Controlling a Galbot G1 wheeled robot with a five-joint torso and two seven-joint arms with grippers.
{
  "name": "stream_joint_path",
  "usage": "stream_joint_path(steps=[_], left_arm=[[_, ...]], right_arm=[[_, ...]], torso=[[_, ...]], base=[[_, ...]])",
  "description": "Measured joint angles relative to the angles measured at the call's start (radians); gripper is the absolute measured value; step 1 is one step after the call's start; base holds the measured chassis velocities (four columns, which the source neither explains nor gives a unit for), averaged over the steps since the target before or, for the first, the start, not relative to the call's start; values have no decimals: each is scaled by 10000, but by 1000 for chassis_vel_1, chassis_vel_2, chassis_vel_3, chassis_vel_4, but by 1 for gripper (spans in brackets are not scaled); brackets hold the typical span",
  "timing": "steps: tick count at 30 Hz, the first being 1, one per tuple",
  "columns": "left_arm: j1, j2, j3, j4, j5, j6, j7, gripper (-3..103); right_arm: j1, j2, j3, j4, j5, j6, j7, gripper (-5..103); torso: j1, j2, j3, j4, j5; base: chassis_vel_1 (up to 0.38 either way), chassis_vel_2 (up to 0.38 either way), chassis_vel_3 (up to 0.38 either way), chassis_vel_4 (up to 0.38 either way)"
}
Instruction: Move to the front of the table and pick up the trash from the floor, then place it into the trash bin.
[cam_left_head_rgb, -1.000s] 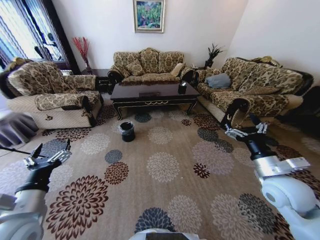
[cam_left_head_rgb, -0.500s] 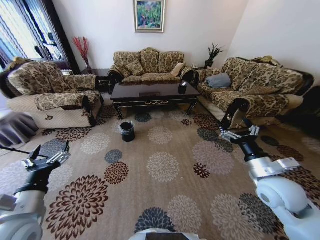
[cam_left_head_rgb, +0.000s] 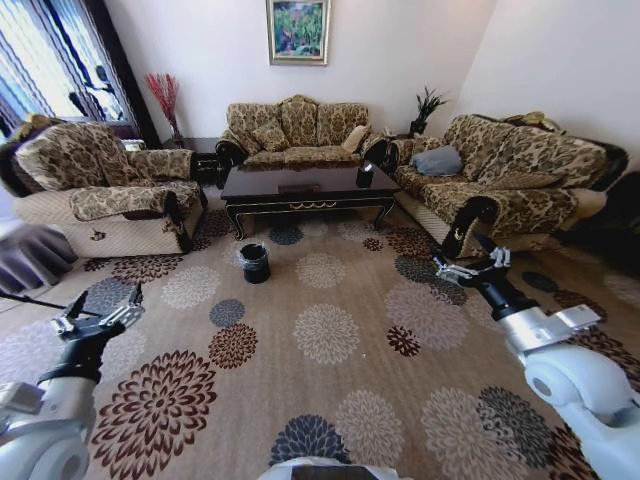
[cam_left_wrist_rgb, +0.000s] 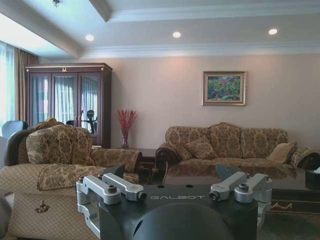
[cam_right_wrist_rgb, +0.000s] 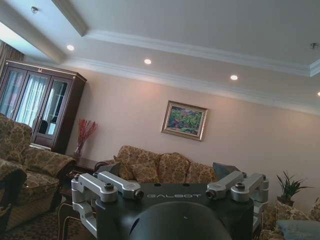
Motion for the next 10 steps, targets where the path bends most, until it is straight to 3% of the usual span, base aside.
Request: stream_joint_path(steps=[10], left_arm=[[3, 1, 1, 0, 3, 7, 3, 100]], right_arm=[[-1, 0, 0, 0, 1, -1, 10, 100]], torso=[[-6, -11, -7, 0, 0]], base=[[0, 0, 0, 0]])
